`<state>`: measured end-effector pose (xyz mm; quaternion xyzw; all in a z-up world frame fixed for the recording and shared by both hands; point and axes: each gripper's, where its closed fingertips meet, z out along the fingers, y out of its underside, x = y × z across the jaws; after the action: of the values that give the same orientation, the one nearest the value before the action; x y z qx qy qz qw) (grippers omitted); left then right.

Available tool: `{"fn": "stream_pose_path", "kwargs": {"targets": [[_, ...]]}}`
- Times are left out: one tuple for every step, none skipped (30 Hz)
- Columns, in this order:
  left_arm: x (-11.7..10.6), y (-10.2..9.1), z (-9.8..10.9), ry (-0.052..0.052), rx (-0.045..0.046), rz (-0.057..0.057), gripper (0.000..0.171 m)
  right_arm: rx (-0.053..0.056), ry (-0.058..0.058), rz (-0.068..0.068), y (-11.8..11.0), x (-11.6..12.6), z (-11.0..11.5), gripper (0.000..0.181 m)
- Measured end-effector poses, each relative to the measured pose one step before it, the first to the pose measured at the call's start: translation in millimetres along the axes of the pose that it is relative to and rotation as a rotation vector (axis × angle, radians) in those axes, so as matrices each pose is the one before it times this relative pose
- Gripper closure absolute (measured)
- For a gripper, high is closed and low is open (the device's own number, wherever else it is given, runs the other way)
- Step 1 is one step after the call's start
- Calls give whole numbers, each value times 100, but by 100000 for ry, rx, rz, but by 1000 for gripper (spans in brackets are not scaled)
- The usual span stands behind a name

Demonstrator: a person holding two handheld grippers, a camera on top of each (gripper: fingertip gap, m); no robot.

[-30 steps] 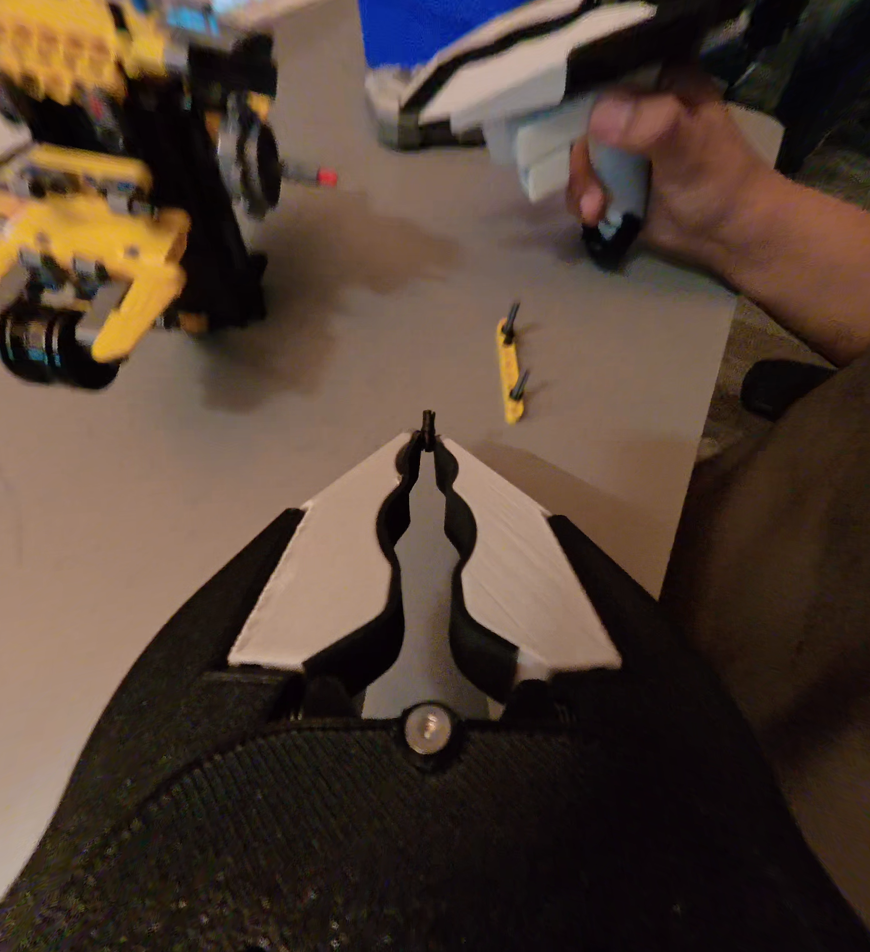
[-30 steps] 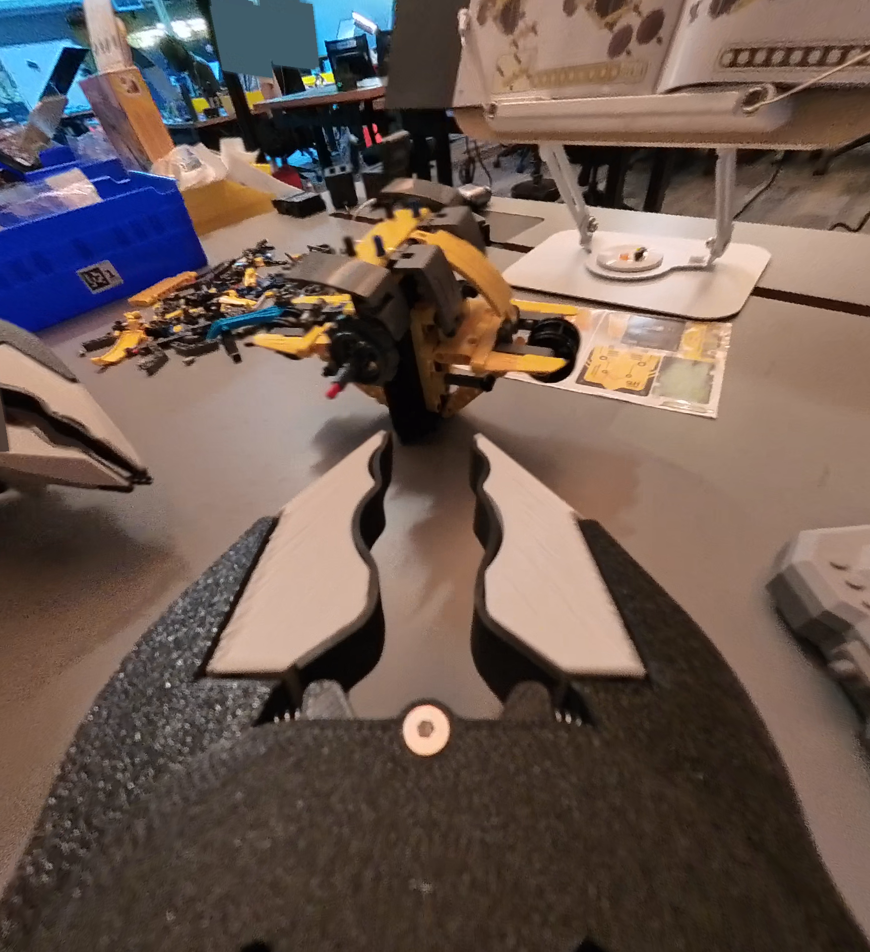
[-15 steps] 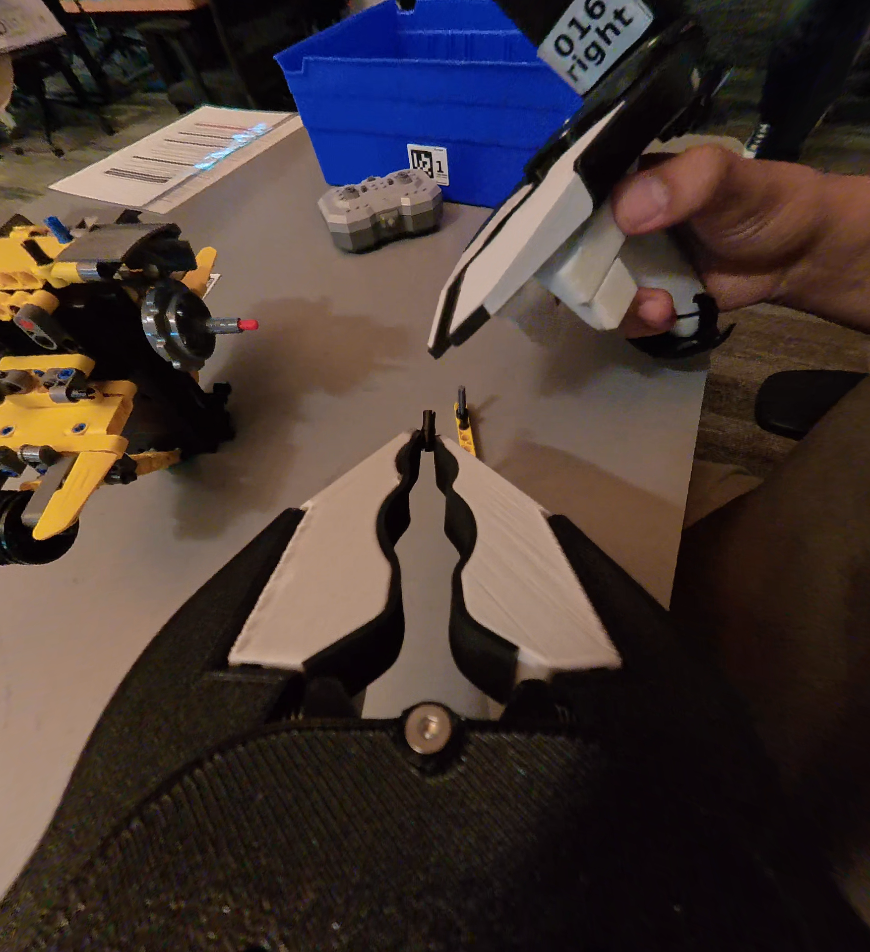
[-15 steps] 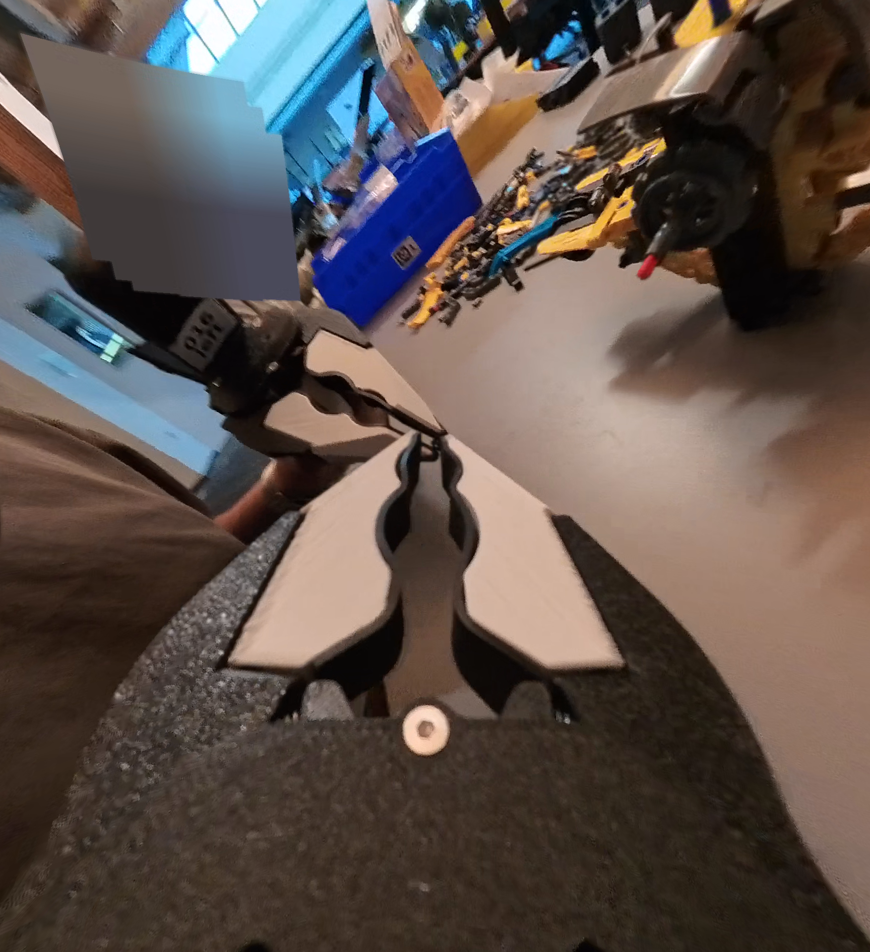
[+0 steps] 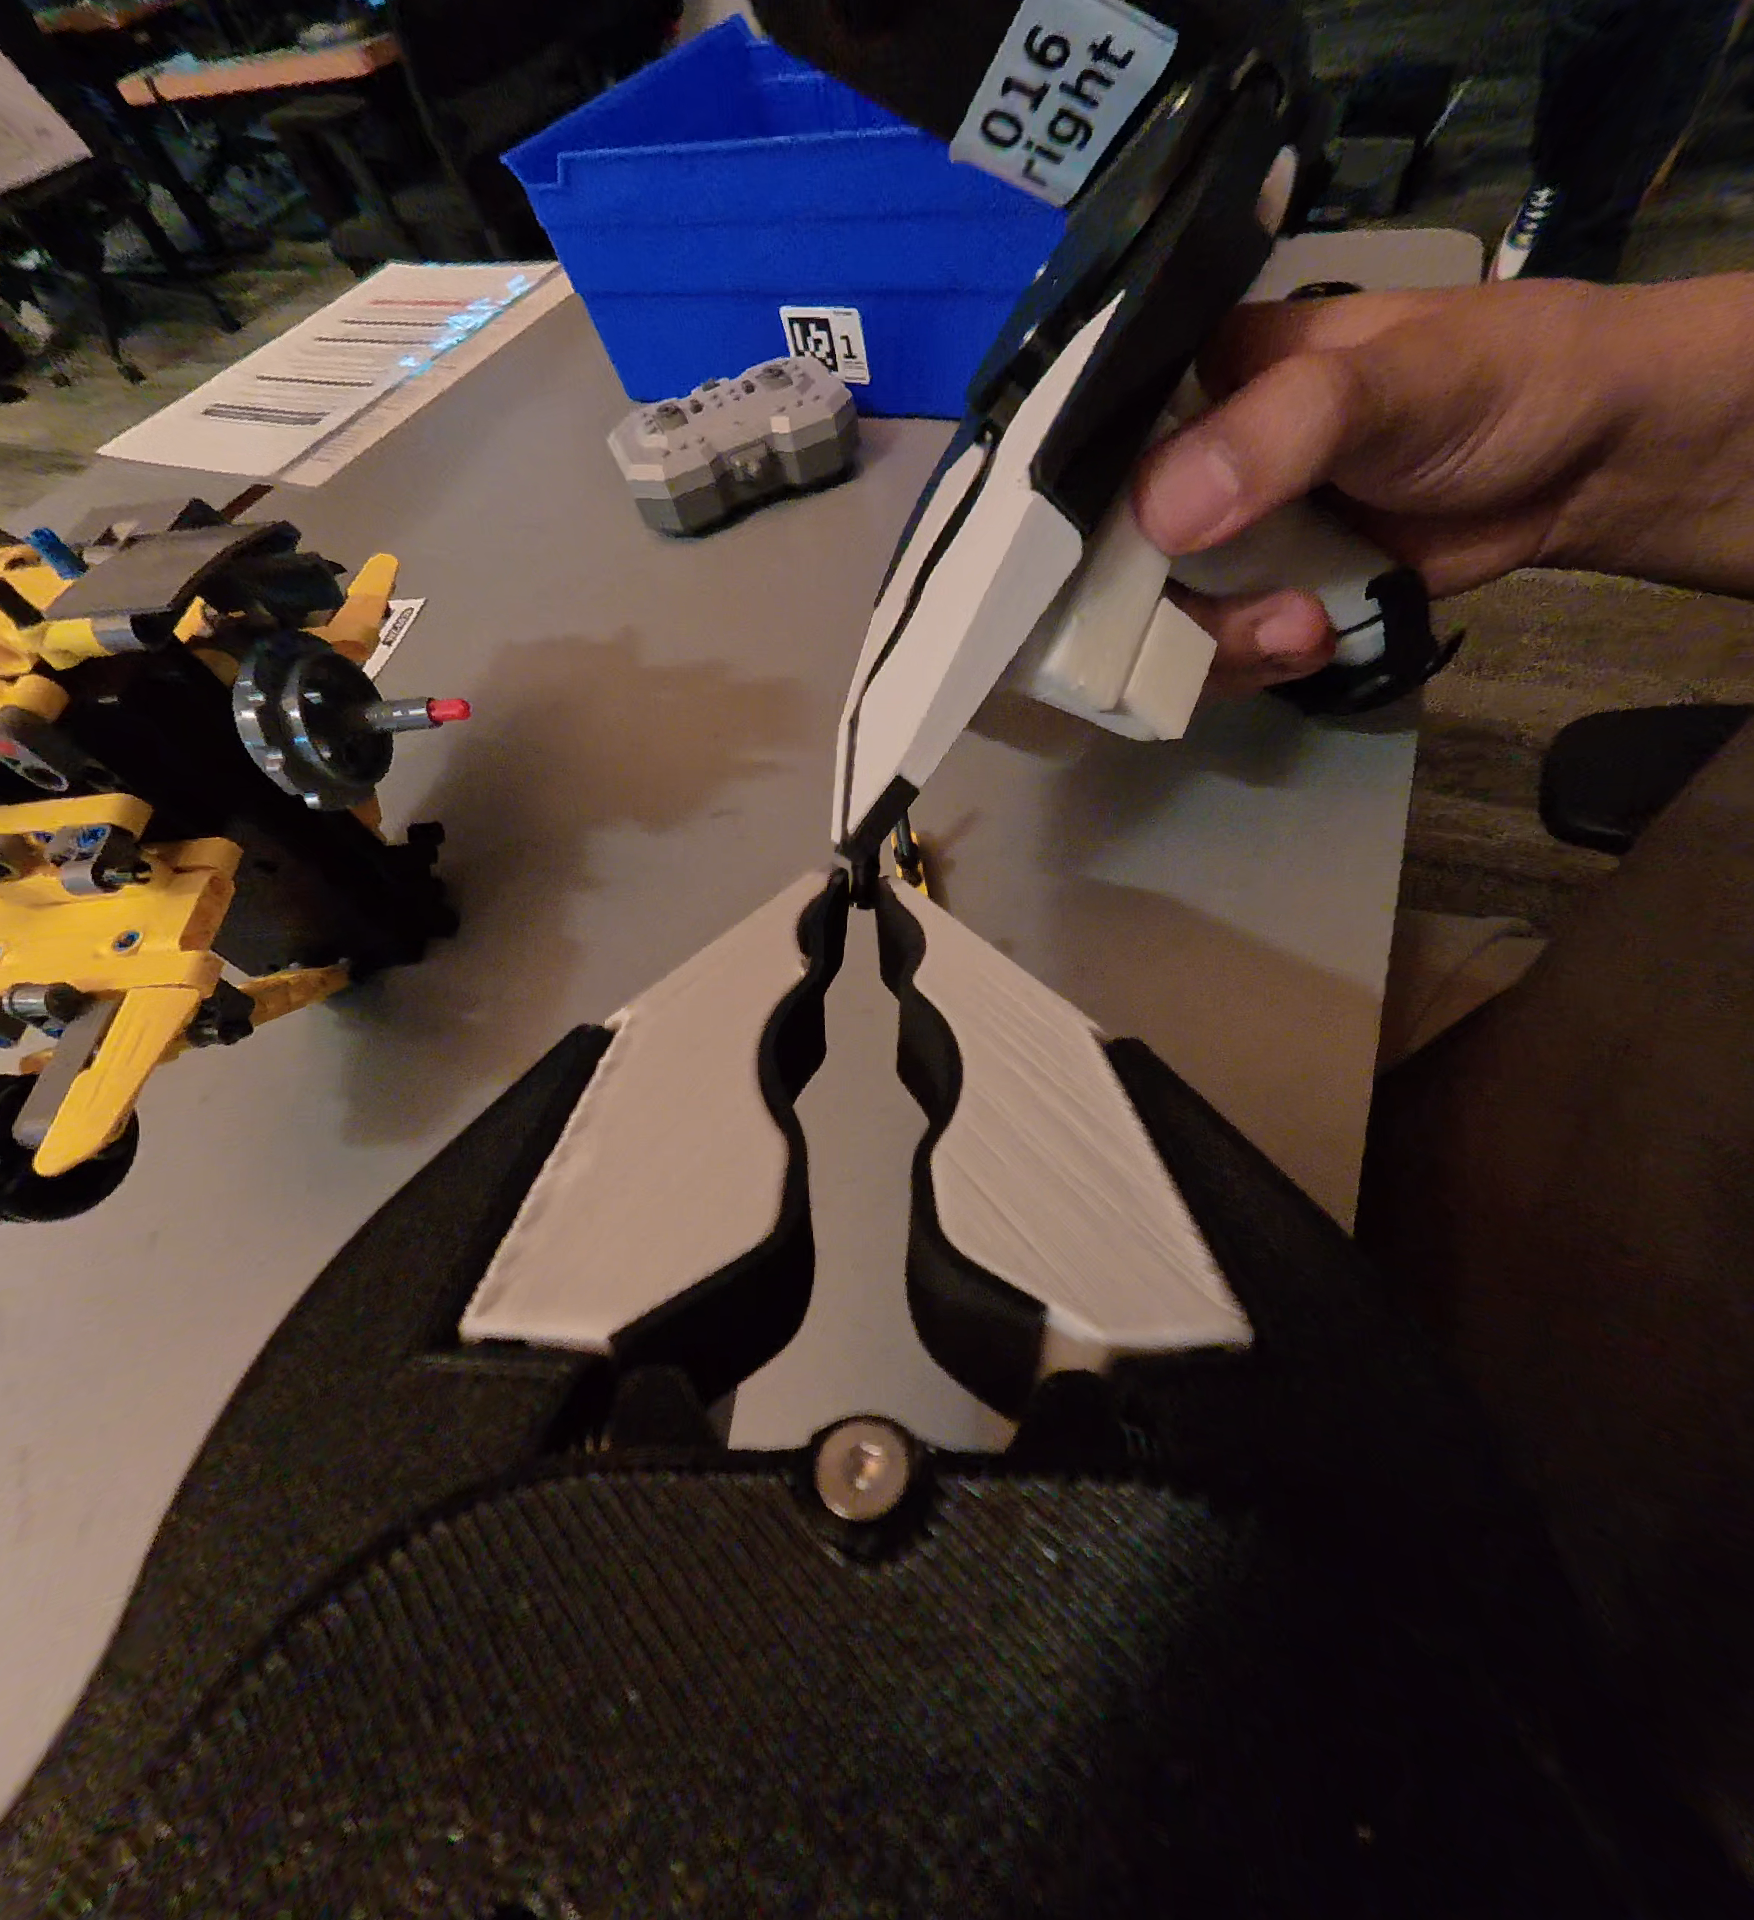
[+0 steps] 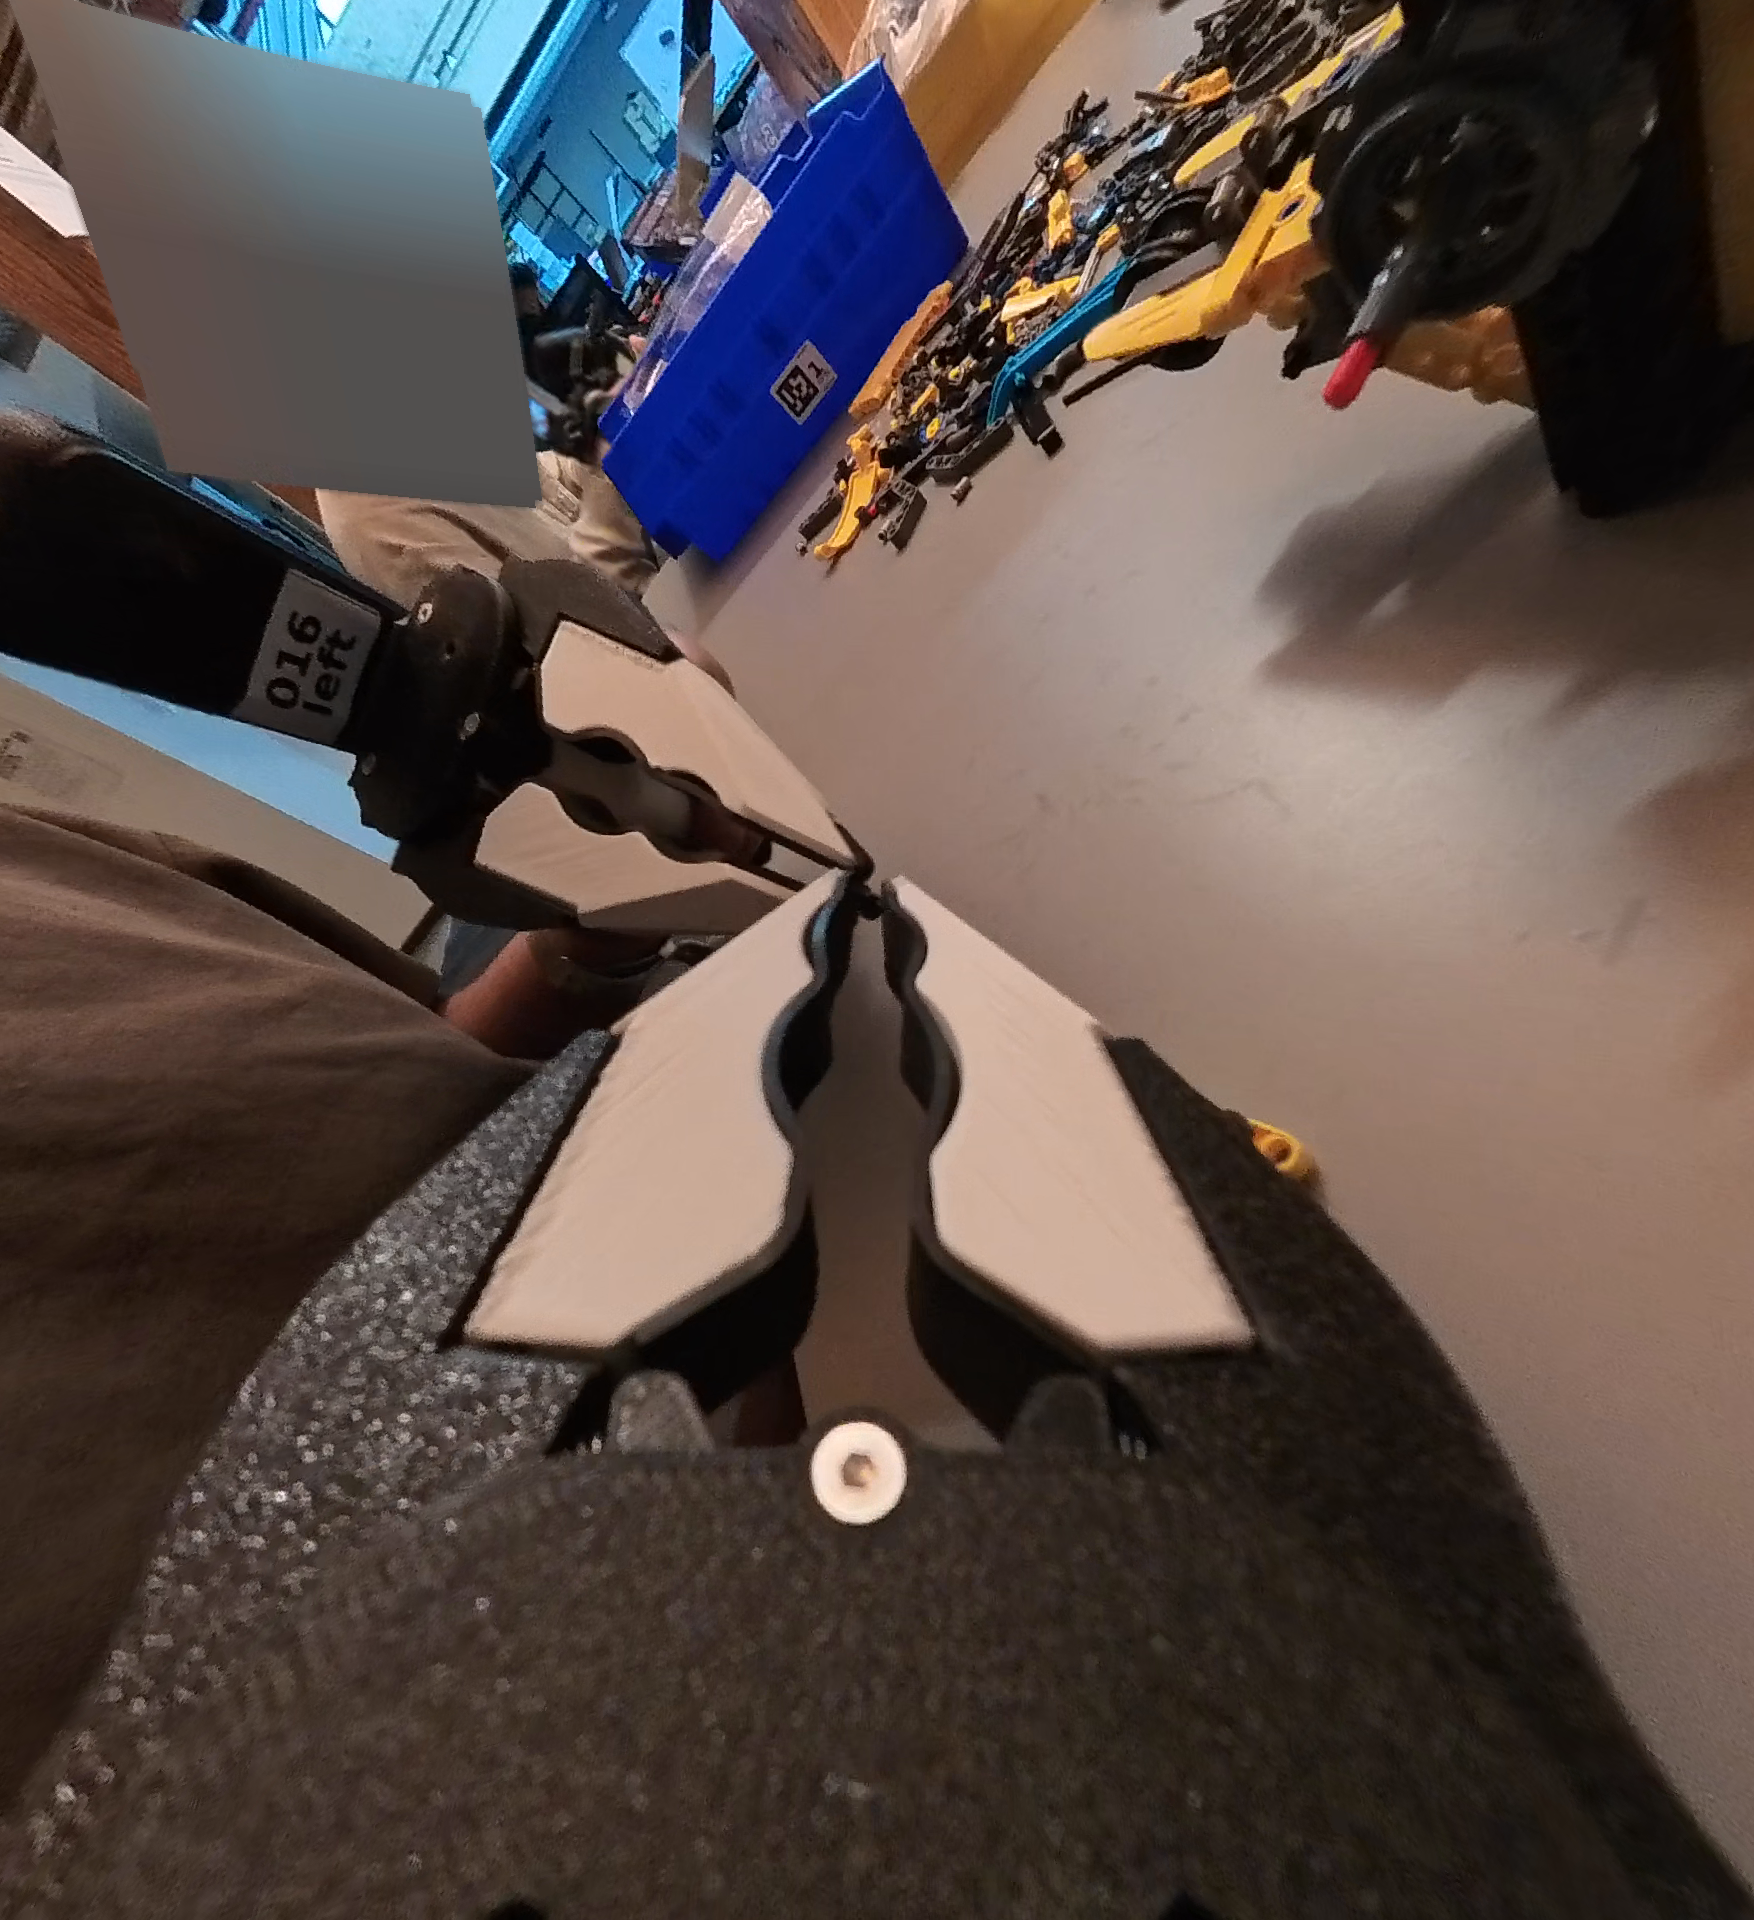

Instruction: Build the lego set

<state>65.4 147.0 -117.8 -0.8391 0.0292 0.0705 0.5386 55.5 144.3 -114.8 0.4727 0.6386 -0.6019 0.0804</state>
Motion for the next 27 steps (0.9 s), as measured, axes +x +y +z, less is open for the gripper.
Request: {"fn": "stream_pose_path", "kwargs": {"targets": [[-142, 130, 170, -349, -547, -1904, 163, -638, 2089, -959, -22, 237, -135, 178], [-211, 214, 211, -484, -916, -2470, 149, -1086, 3493, -1762, 2, 436, -207, 178], [158, 367, 240, 2011, -1823, -2727, 142, -1768, 4531, -2725, 65, 579, -283, 178], [195, 429, 253, 2070, -2040, -2916, 140, -2795, 5515, -3713, 192, 709, -310, 178], [82, 404, 246, 962, -1712, -2285, 140, -4018, 6108, -4729, 378, 758, -260, 178], [62, 408, 238, 396, -1471, -1421, 142, -4944, 5864, -5567, 542, 643, -160, 178], [65, 442, 238, 66, -1759, -1028, 145, -5276, 4869, -6212, 630, 418, -25, 178], [60, 472, 247, -133, -1929, -944, 147, -5124, 3909, -6745, 615, 163, 92, 178], [136, 446, 233, 231, -1734, -918, 148, -4809, 3668, -7072, 580, 24, 198, 178], [95, 350, 171, -105, -2223, -813, 149, -4543, 3697, -7262, 519, -30, 264, 178], [9, 120, 92, -806, -888, 72, 149, -4241, 3689, -7304, 448, -51, 268, 178], [-29, 4, 33, -863, -133, 27, 150, -3707, 3779, -6760, 334, 7, 242, 178], [30, 17, 70, 90, -318, -570, 150, -2391, 3181, -5616, 108, 1, 136, 178], [-9, 78, 102, 368, -732, -996, 150, -981, 1898, -4093, -118, -46, 27, 178], [-71, 90, 95, 38, -835, -768, 150, -388, 810, -2562, -204, -62, -42, 178], [-108, 94, 96, -178, -784, -822, 151, 87, 148, -1514, -220, -52, -61, 178], [-80, 101, 97, 151, -907, -842, 151, 617, -160, -884, -270, -38, -100, 178], [21, 111, 103, 823, -976, -650, 152, 832, -163, -337, -269, 10, -117, 178], [25, 110, 97, 690, -917, -585, 153, 420, -218, 193, -193, 42, -80, 178], [33, 91, 95, 681, -836, -429, 154, -374, -320, 568, -54, 70, 10, 178], [41, 90, 90, 729, -788, -338, 155, -779, -404, 602, 53, 52, 93, 178], [30, 79, 75, 593, -679, -331, 155, -691, -495, 423, 82, 7, 146, 178], [12, 54, 54, 320, -460, -222, 155, -648, -394, 242, 106, 1, 169, 178], [34, -1, -7, 82, -10, 260, 154, -797, -122, -7, 127, 14, 163, 178], [21, -52, -45, -598, 495, 770, 154, -950, -67, -233, 113, 6, 146, 178], [-18, -71, -55, -1250, 570, 1174, 154, -980, -222, -249, 84, -36, 101, 178], [25, -7, -6, -1151, 98, 1496, 155, -1006, -188, -275, 74, -32, 69, 178]]}}
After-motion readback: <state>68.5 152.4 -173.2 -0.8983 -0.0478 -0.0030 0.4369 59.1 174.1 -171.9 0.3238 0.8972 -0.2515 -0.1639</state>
